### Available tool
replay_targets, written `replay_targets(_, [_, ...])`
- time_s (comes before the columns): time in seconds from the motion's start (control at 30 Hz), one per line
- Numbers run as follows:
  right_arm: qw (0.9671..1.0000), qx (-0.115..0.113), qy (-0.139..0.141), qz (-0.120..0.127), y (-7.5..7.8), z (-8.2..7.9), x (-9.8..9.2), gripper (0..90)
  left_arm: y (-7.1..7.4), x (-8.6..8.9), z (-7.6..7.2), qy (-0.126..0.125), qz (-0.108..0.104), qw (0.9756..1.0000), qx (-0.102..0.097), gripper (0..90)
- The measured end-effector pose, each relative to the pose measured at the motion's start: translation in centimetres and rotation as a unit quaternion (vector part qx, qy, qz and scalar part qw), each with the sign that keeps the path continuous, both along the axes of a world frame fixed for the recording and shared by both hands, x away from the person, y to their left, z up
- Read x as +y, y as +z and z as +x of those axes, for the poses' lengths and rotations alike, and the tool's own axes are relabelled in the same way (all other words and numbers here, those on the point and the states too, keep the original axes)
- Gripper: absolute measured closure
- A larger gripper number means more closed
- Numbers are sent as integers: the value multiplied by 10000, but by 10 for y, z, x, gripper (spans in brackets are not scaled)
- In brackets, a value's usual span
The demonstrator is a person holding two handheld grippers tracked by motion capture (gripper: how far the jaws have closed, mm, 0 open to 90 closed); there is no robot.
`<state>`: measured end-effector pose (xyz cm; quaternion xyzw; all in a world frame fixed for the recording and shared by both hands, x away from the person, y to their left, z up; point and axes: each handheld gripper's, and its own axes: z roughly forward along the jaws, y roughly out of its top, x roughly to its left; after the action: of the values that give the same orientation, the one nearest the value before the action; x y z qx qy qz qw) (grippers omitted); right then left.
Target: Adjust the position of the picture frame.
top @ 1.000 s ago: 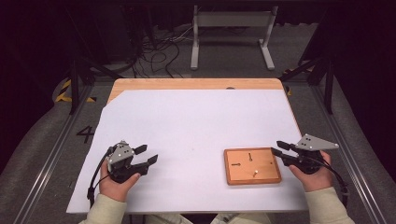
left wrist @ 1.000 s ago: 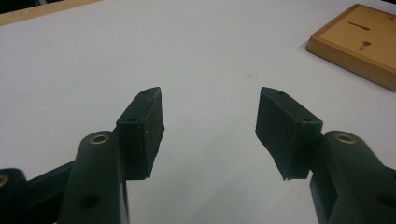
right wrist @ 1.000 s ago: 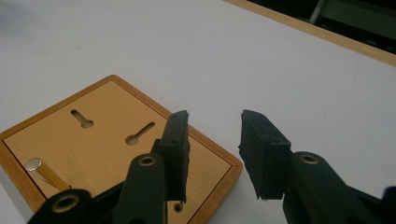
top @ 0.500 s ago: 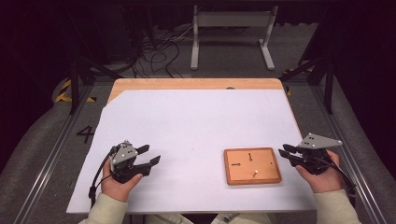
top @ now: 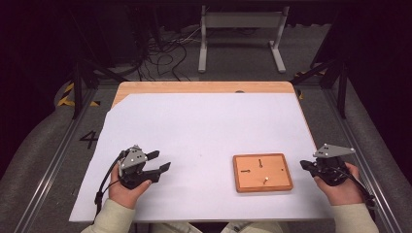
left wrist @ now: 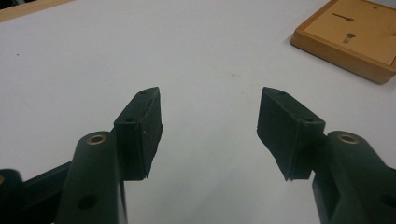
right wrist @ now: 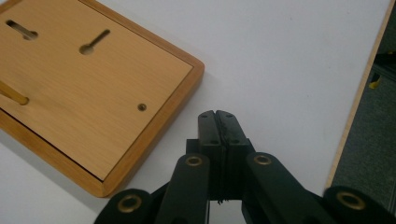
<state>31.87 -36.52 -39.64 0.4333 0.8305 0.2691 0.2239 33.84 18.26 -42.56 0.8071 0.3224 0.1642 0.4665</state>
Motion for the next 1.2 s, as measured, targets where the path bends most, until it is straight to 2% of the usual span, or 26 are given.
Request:
replay_targets(0.1, [10000,41,-38,-38,-4,-1,0,900,0,0,0,-13,-51,10000,25,405])
replay_targets(0.23, [9997,218,-18,-137,-13,-3,3,900,-1,-1,1,-33,-115,9999,59,403])
replay_targets(0.43, [9992,354,33,-197,-20,-3,8,900,-1,-1,2,-27,-79,9999,70,402])
replay_targets(0.77, [9970,641,301,-300,-31,2,22,900,-2,-1,2,-24,-66,9999,98,398])
replay_targets(0.83, [9965,669,297,-411,-33,2,26,900,-2,-2,2,-14,-62,9999,119,397])
replay_targets(1.07, [9957,737,189,-530,-32,4,31,900,-3,-2,2,-30,-37,9999,114,394])
replay_targets(1.13, [9957,726,195,-538,-32,4,32,900,-3,-3,1,-13,-51,9999,114,394])
replay_targets(1.2, [9957,744,320,-445,-33,5,37,900,-3,-3,1,-21,-41,9999,104,394])
